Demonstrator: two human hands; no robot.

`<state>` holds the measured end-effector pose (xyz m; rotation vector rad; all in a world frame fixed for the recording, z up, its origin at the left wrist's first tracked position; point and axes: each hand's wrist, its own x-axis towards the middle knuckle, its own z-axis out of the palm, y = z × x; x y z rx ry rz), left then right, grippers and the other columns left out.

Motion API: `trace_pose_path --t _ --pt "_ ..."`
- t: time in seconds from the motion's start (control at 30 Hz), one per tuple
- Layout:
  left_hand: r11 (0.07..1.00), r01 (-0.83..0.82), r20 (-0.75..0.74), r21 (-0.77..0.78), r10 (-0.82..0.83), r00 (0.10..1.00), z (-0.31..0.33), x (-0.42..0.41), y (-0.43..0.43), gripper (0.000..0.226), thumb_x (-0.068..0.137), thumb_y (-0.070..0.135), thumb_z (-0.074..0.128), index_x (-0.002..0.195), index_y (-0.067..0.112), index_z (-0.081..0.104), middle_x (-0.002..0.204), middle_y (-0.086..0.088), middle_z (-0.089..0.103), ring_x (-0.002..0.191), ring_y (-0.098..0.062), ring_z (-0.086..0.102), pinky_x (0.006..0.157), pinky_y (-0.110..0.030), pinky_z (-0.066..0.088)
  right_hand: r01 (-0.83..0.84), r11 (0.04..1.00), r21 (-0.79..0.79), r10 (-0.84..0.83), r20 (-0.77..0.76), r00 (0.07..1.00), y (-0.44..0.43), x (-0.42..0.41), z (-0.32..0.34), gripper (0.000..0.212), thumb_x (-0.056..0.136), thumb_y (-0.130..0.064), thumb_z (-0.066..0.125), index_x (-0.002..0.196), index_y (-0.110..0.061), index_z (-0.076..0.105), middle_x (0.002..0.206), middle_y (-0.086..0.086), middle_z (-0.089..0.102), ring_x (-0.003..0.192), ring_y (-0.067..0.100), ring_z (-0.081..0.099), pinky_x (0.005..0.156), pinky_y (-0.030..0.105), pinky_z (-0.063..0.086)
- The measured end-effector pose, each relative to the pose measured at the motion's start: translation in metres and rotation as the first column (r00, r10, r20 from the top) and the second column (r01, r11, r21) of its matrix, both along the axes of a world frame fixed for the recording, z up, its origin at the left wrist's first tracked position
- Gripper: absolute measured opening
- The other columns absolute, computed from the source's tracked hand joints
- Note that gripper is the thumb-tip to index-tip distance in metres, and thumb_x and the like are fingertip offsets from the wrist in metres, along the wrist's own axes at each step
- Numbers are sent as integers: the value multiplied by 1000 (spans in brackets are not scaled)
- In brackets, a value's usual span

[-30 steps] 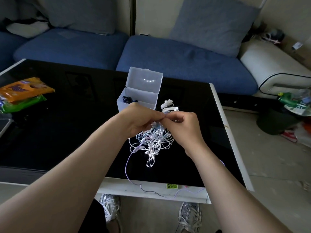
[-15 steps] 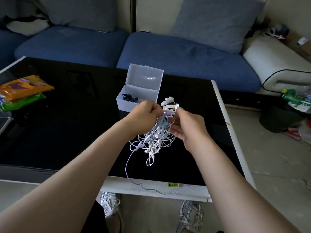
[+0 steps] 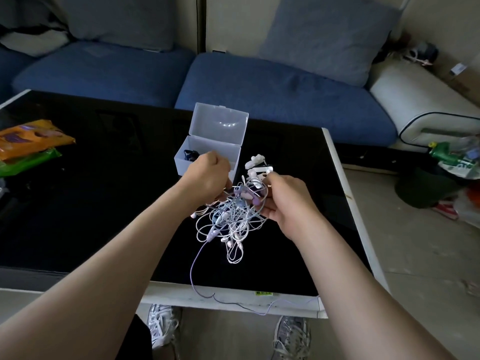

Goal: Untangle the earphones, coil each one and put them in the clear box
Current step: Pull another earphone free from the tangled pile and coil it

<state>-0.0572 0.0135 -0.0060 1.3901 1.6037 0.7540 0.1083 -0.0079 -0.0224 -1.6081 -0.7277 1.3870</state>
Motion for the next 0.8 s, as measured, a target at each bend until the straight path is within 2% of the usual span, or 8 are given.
trace_pose_path --t 0.2,0.3,0.4,0.47,0.57,0.63,0.67,0.8 --pt "944 295 -213 -149 -322 922 5 -5 -7 35 98 29 52 79 6 71 70 -3 76 56 -18 45 50 -27 35 -18 999 33 15 65 998 2 0 -5 12 104 -11 55 115 -16 58 79 6 64 52 19 70 57 29 56" --pt "957 281 -303 -73 -289 908 1 -9 -3 30 92 36 63 80 11 76 68 0 61 63 -17 48 58 -29 38 -70 993 99 50 197 979 2 0 -5 15 102 -7 56 111 -19 57 87 13 71 58 24 71 57 30 50" --pt "951 307 -296 -41 -305 905 -4 -13 -1 17 88 30 70 75 24 78 69 7 65 63 -12 54 59 -25 44 -192 970 150 134 330 934 0 -2 -3 27 97 4 48 98 -15 67 79 12 73 59 21 74 54 26 47" --pt "945 327 -329 -10 -312 891 -6 -14 -1 14 89 27 72 77 28 79 70 10 68 62 -8 58 55 -18 45 -250 958 141 195 318 928 -1 -3 -1 36 96 5 45 86 -15 73 66 7 69 63 21 72 56 26 45" --pt "946 312 -397 94 -251 883 -6 -17 -1 10 91 25 73 85 26 81 70 14 67 65 -4 61 48 -6 40 -313 943 115 271 284 920 -2 -7 1 20 91 -10 64 75 -15 76 66 2 69 69 19 67 60 27 46" --pt "945 304 -414 119 -231 880 -7 -18 1 9 91 24 74 84 26 80 69 15 65 66 -1 60 50 -7 40 -334 933 134 274 335 902 -3 -7 -1 6 80 -11 82 81 -17 79 75 4 73 68 14 64 65 29 49" --pt "945 304 -421 122 -228 878 -8 -18 1 10 91 23 73 84 26 79 69 15 65 67 -2 61 52 -8 41 -337 931 142 265 373 889 -2 -6 -3 15 76 -11 87 86 -19 80 81 5 76 70 13 65 69 31 53" --pt "940 293 -462 176 -184 867 -12 -19 2 13 94 25 70 89 22 81 69 17 62 68 -3 60 56 -16 43 -345 925 157 248 440 863 -5 -5 -6 13 92 -9 74 95 -21 76 77 7 79 76 20 76 80 44 61"
